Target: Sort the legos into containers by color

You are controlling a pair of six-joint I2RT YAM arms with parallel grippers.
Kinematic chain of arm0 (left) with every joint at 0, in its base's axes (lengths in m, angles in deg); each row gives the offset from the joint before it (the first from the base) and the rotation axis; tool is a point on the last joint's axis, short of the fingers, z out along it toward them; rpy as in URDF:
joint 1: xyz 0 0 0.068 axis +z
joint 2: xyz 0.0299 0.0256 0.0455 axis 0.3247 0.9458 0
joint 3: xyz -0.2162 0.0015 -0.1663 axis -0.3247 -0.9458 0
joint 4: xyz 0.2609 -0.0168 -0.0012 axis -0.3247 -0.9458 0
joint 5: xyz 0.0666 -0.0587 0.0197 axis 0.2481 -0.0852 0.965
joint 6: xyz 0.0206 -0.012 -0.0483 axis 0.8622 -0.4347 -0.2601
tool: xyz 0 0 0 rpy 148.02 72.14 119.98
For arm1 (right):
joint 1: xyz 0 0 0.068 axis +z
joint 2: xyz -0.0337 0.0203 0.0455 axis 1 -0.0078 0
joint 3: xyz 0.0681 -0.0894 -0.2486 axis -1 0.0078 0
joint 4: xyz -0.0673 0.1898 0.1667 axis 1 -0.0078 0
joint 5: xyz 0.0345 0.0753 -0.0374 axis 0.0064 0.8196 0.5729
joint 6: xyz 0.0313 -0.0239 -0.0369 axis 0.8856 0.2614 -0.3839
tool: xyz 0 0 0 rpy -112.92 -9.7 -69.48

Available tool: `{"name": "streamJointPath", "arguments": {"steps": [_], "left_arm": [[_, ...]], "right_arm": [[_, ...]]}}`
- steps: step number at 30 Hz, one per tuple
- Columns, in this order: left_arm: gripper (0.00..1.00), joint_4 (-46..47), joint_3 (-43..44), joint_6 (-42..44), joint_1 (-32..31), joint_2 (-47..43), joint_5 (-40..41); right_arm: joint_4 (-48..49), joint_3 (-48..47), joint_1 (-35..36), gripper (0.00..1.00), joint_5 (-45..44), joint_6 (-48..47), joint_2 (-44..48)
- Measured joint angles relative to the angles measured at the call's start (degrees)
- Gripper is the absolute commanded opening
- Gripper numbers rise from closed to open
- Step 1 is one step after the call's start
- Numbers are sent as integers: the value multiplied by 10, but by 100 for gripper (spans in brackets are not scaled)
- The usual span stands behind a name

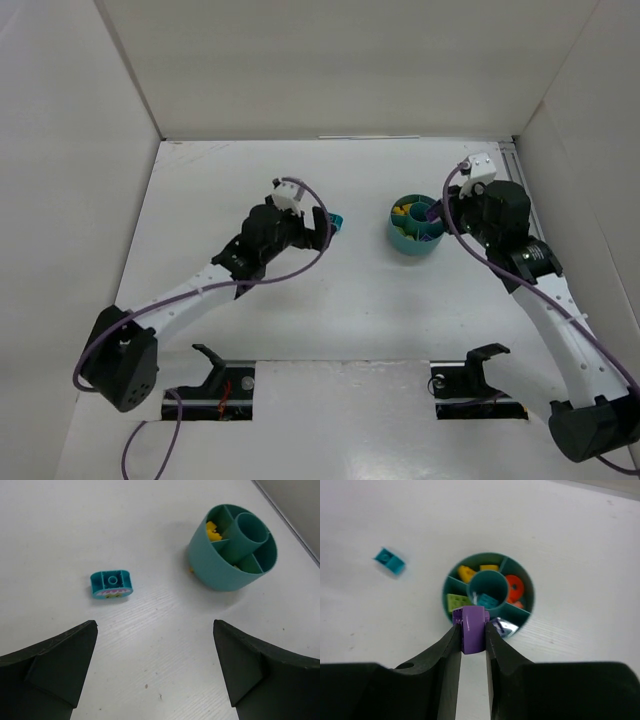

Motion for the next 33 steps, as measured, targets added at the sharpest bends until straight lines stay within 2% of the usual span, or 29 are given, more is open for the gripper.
{"name": "streamJointPath", "arguments": {"steps": [3,6,12,29,32,33], "left_arm": [[100,-26,31,-43,75,58,-70],[100,-41,54,-68,108,111,-100],[100,-61,75,-74,105,158,-123],[100,-75,153,-71,105,249,-90],[100,-78,159,-69,105,258,-85],[100,-82,161,-69,105,260,-83]], "right_arm": [[-23,0,-3,1,-69,-14,11],[-40,0,-7,1,-115,-23,-2],[-45,15,-7,1,-155,-32,-63],[37,47,-7,1,-150,-12,-137],[42,47,-7,10,-147,-6,-158],[43,47,-7,18,-146,-3,-162]]}}
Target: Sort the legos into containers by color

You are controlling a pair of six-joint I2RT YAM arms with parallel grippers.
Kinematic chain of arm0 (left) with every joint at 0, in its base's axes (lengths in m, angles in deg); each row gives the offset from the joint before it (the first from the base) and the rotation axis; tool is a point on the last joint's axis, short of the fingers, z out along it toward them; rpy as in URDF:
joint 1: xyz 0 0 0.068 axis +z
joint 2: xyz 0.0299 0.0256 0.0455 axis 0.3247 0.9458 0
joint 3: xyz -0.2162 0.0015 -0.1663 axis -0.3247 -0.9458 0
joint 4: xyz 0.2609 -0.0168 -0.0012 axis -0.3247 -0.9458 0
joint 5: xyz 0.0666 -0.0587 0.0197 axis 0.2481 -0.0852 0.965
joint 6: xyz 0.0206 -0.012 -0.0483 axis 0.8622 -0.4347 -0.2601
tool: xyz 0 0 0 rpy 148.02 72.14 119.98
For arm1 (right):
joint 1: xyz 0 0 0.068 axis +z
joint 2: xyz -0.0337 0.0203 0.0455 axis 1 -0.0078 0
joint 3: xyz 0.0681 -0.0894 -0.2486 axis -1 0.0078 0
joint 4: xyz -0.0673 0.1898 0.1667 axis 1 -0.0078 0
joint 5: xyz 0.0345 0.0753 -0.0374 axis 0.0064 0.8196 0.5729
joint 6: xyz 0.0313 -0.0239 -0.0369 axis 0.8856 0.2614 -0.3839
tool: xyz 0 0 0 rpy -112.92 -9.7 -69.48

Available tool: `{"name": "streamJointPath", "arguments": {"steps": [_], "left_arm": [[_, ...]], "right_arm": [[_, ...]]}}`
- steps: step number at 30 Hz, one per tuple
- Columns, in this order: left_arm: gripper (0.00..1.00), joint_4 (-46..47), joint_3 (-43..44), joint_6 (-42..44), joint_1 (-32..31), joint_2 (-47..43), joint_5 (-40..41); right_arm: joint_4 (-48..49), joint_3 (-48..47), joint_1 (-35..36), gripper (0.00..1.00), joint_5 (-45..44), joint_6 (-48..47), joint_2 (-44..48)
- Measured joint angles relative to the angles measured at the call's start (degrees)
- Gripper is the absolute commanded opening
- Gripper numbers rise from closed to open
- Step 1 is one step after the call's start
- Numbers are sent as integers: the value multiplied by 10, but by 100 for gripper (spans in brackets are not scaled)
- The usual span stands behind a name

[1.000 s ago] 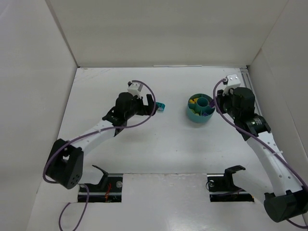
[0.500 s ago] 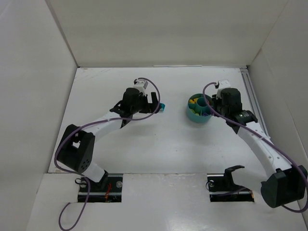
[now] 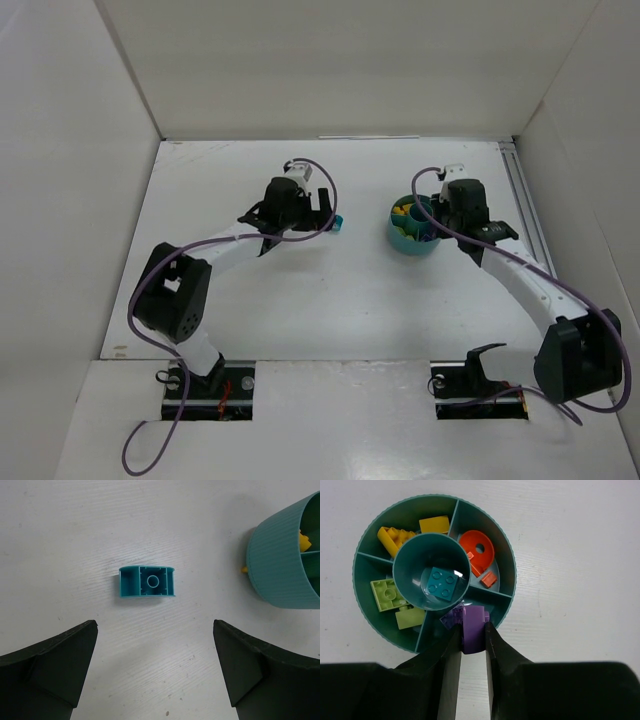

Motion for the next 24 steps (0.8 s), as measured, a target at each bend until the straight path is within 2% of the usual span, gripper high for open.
{"name": "streamJointPath", "arguments": {"steps": [2,3,7,9,10,16,24], "left_arm": [[100,-3,6,2,0,7,6],[100,-5,10,2,0,12,9],[100,-14,28,7,0,31,20],[100,-19,42,11,-2,42,26],[100,-22,47,13,-3,47,29],[100,-45,76,8,-5,67,43],[100,-66,120,38,-20,100,46]], "right_arm": [[1,0,0,25,1,4,-5],[2,0,0,33,1,6,-7],[2,0,0,52,3,15,-9],[2,0,1,58,3,16,-9],[2,0,1,65,3,16,-9],[-6,0,7,66,-4,12,7],[-29,0,9,66,-39,0,90]]}}
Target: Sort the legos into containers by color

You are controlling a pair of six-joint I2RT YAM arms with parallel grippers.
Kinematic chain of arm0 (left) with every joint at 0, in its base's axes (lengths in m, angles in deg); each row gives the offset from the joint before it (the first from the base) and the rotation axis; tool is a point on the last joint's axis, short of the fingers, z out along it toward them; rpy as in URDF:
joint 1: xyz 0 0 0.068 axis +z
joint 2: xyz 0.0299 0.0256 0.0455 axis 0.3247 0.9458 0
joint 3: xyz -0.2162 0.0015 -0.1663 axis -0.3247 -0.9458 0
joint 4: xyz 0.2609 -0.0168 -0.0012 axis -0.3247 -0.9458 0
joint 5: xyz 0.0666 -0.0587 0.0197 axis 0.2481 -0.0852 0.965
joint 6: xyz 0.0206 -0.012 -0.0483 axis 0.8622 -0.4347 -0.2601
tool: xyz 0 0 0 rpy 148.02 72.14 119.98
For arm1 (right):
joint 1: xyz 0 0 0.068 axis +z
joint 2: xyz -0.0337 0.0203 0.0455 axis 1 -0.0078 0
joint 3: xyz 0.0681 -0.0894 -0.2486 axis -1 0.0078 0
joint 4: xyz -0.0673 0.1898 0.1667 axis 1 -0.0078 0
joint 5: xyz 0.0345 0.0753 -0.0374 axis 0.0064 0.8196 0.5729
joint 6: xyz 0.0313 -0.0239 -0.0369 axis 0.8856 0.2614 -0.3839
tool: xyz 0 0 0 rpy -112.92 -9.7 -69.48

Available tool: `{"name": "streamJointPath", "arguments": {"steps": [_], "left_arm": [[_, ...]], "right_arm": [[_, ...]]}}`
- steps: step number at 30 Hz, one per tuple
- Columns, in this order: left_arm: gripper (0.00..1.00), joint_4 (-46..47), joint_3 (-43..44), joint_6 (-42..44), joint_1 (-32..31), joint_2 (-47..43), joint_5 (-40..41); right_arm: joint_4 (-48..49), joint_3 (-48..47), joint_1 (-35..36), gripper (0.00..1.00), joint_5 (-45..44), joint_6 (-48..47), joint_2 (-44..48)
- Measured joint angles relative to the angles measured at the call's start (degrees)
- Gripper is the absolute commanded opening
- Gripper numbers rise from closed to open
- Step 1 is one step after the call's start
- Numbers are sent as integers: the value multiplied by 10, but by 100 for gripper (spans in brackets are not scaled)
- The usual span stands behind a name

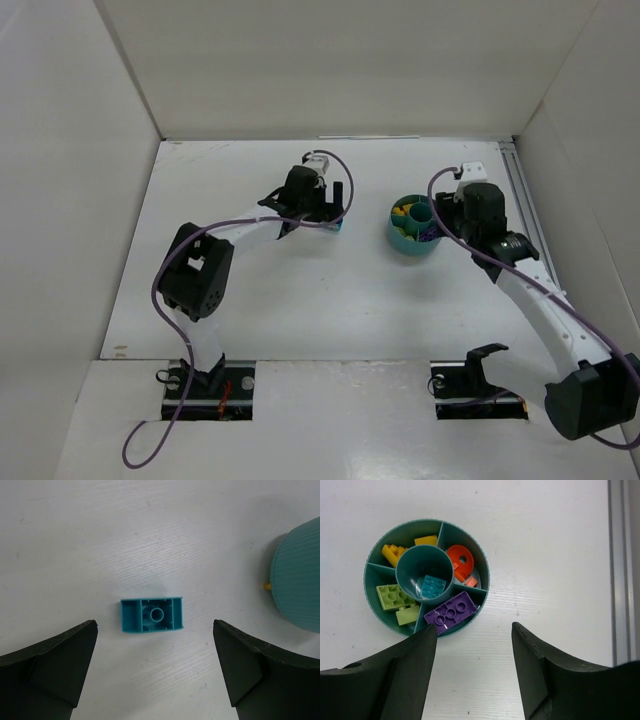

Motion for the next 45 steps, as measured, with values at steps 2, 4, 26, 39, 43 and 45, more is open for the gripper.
{"name": "streamJointPath", "arguments": {"steps": [2,4,26,39,43,45], "left_arm": [[100,-7,21,7,-2,23,5],[100,-16,38,13,-5,45,16],[49,-77,98,41,-41,124,85],[47,137,-192,210,-70,-165,-117],[47,201,-203,256,-75,-243,-232],[47,219,-203,269,-83,-257,-263]], "right_arm": [[-6,0,0,68,-11,-1,20],[-14,0,0,68,-21,-2,36],[-43,13,0,68,-51,-7,57],[-65,-7,-22,75,203,-65,61],[-24,-12,-28,75,388,-72,48],[6,-12,-26,75,466,-59,34]]}}
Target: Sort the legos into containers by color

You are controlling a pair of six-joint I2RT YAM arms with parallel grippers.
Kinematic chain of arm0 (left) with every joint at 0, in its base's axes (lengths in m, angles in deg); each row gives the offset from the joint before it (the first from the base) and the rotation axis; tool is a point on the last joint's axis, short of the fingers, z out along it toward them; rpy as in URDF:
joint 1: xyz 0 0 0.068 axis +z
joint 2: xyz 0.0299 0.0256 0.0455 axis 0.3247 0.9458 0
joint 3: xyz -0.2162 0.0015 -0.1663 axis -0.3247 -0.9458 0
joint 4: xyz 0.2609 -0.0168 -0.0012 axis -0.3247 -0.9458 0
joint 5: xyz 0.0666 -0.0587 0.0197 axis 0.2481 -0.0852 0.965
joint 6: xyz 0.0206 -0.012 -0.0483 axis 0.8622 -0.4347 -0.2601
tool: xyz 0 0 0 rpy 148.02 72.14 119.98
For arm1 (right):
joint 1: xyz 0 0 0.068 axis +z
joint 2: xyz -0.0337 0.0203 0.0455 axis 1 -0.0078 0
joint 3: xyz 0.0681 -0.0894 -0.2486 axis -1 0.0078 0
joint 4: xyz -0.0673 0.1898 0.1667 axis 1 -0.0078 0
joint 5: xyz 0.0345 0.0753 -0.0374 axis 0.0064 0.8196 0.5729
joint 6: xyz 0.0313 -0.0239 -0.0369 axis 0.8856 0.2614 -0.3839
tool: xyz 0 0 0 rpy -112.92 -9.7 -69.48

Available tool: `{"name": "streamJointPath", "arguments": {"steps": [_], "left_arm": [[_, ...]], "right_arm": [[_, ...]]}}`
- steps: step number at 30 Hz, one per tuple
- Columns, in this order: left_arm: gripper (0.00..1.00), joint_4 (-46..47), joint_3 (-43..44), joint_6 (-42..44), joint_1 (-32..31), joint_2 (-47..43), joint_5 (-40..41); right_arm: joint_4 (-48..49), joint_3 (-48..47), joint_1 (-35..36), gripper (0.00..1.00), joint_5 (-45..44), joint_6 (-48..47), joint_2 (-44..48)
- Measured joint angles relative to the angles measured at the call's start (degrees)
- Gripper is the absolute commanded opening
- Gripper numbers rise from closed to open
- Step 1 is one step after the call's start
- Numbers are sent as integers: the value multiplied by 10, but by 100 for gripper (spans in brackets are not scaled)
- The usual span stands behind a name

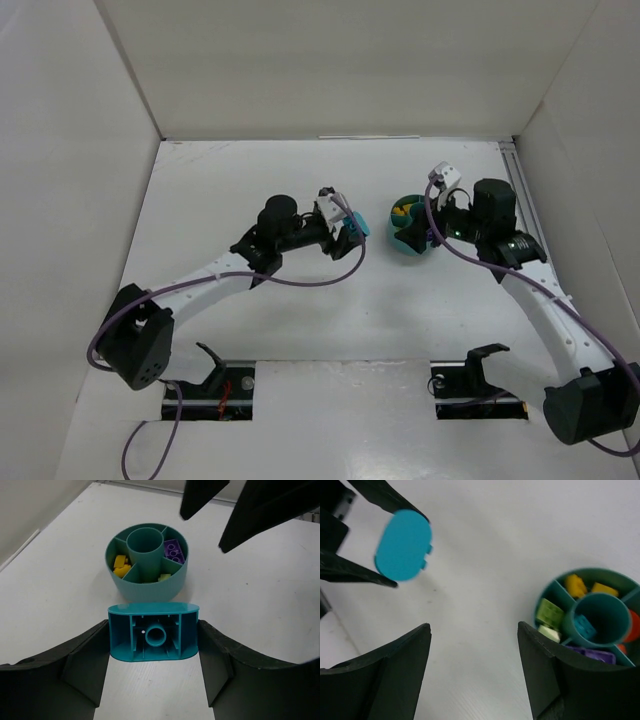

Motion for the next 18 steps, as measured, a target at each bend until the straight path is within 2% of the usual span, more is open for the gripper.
{"name": "streamJointPath", "arguments": {"steps": [2,6,12,18], "left_arm": [[46,5,-3,12,-14,-4,-5],[45,-2,-10,40,-68,-4,28],[40,-9,-10,61,-113,-4,95],[40,-10,-10,79,-150,-4,176]], "right_arm": [[21,0,8,76,44,11,-10],[37,-4,30,76,77,36,-19],[48,-23,61,78,77,69,-25],[43,-52,90,80,62,79,-49]]}}
